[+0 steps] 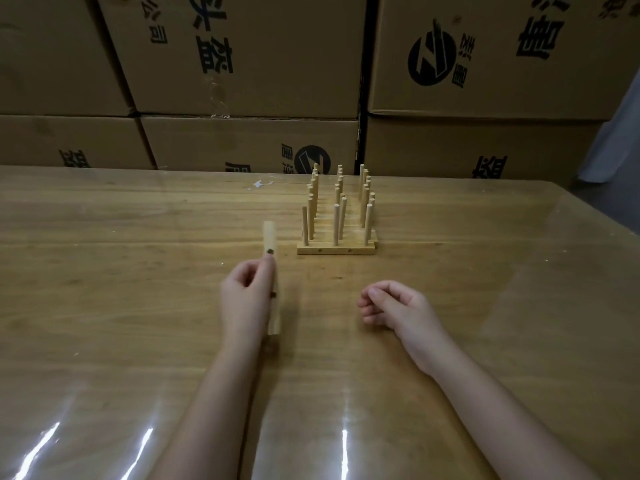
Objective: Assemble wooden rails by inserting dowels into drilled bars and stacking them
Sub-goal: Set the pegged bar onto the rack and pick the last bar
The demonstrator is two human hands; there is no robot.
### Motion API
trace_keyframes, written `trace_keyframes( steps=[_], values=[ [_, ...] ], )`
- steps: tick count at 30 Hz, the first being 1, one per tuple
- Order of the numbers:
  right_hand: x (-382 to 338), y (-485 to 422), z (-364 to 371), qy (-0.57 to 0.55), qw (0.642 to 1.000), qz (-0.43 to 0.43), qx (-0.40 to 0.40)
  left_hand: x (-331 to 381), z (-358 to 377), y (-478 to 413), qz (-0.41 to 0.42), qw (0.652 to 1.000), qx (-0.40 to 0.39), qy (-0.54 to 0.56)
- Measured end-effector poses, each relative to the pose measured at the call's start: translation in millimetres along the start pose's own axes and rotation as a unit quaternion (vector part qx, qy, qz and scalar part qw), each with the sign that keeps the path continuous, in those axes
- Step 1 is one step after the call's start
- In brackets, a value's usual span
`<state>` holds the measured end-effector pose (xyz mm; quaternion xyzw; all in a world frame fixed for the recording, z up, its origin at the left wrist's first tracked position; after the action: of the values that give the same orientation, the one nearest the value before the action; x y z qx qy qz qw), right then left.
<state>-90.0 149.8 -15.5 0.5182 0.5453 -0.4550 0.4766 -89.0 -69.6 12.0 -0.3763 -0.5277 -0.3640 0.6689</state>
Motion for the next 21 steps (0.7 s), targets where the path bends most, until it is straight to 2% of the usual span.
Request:
trace_keyframes(
  steps=[2,4,6,8,11,13,16,18,21],
  values=[
    [-0.4,0.6,0.7,0.007,1.000,-0.001,-0.007,-2.7,-12.1,-5.1,-0.049,0.997,0.049,-0.036],
    [-2.0,1.7,0.3,0.013,1.000,0.000,-0.014,-5.4,-13.1,-6.1,-0.101,0.993,0.053,-0.037],
    [-3.5,2.9,0.2,0.017,1.000,0.000,-0.020,-6.3,-4.5,-2.8,-0.146,0.988,0.044,0.037],
    [-4.7,3.7,0.7,0.026,0.999,-0.006,-0.018,-7.1,9.8,4.3,-0.206,0.968,0.018,0.144],
    [-5.9,5.6,2.0,0.047,0.998,-0.029,-0.012,-8.6,29.7,17.4,-0.293,0.903,-0.063,0.308],
    [-5.6,6.7,2.7,0.075,0.996,-0.044,-0.007,-5.7,29.2,16.4,-0.282,0.880,-0.081,0.373],
    [-6.2,7.1,2.9,0.171,0.981,-0.088,0.014,-1.9,17.3,6.0,-0.230,0.888,-0.049,0.396],
    [-8.1,7.8,4.8,0.277,0.950,-0.143,0.012,-5.2,13.2,1.8,-0.221,0.897,-0.032,0.382],
    [-7.8,11.3,10.6,0.419,0.890,-0.167,-0.063,-16.6,20.5,7.6,-0.248,0.905,-0.050,0.342]
  ],
)
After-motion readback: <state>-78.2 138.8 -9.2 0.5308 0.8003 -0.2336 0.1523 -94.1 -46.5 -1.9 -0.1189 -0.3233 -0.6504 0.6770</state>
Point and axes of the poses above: each hand's wrist, its own y-axis away from the middle knuckle, its own z-axis out of the palm, x = y × z, the point moved 3 cm from there along -y, towards the middle knuckle, and after that the axes turned 11 degrees about y, right-handed, at the moved point
